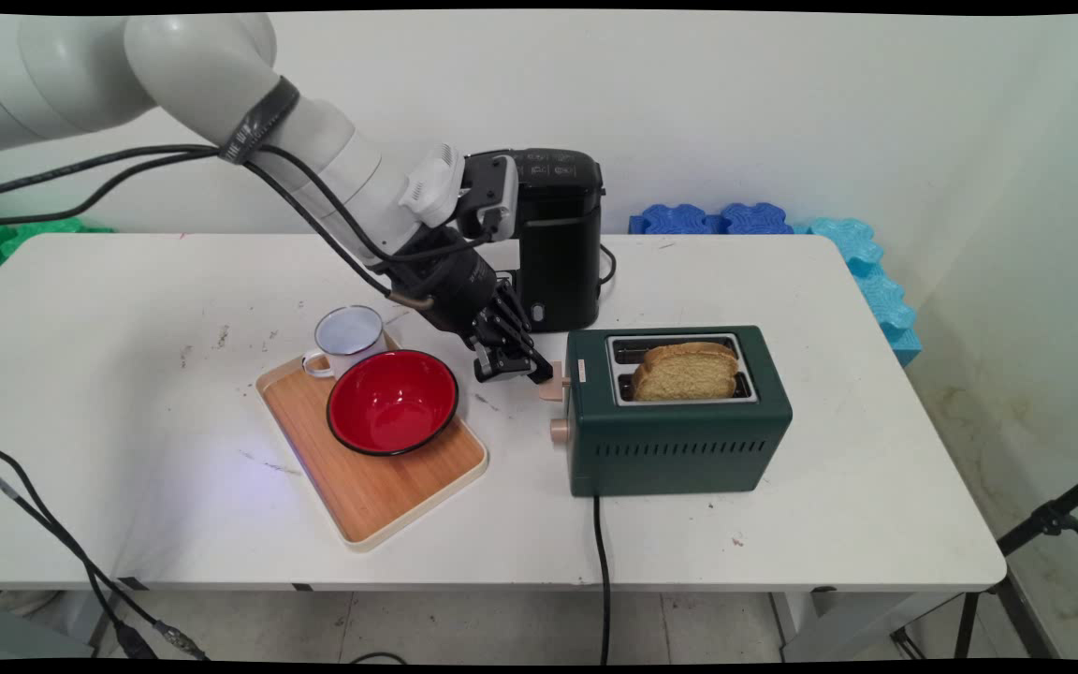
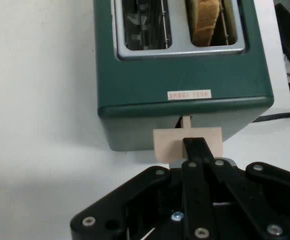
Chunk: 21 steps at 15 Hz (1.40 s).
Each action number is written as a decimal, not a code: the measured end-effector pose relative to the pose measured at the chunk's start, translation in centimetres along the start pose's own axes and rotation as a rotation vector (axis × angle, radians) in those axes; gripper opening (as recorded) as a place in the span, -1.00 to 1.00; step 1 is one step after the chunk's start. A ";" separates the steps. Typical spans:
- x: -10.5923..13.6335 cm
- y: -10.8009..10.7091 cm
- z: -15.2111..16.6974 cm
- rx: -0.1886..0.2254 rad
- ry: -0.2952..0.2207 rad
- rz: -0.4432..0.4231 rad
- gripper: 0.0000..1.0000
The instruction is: Press the toaster switch
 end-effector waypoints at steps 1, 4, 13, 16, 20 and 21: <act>-0.1 0.0 0.2 0.001 0.001 -0.002 -1.00; -0.2 -0.1 0.6 0.007 0.004 -0.009 -1.00; -0.7 -0.1 2.2 0.016 0.010 -0.026 -1.00; -1.1 0.0 2.6 0.017 0.012 -0.036 -1.00; -1.5 0.1 3.3 0.022 0.021 -0.049 -1.00; -1.6 0.1 3.4 0.023 0.023 -0.051 -1.00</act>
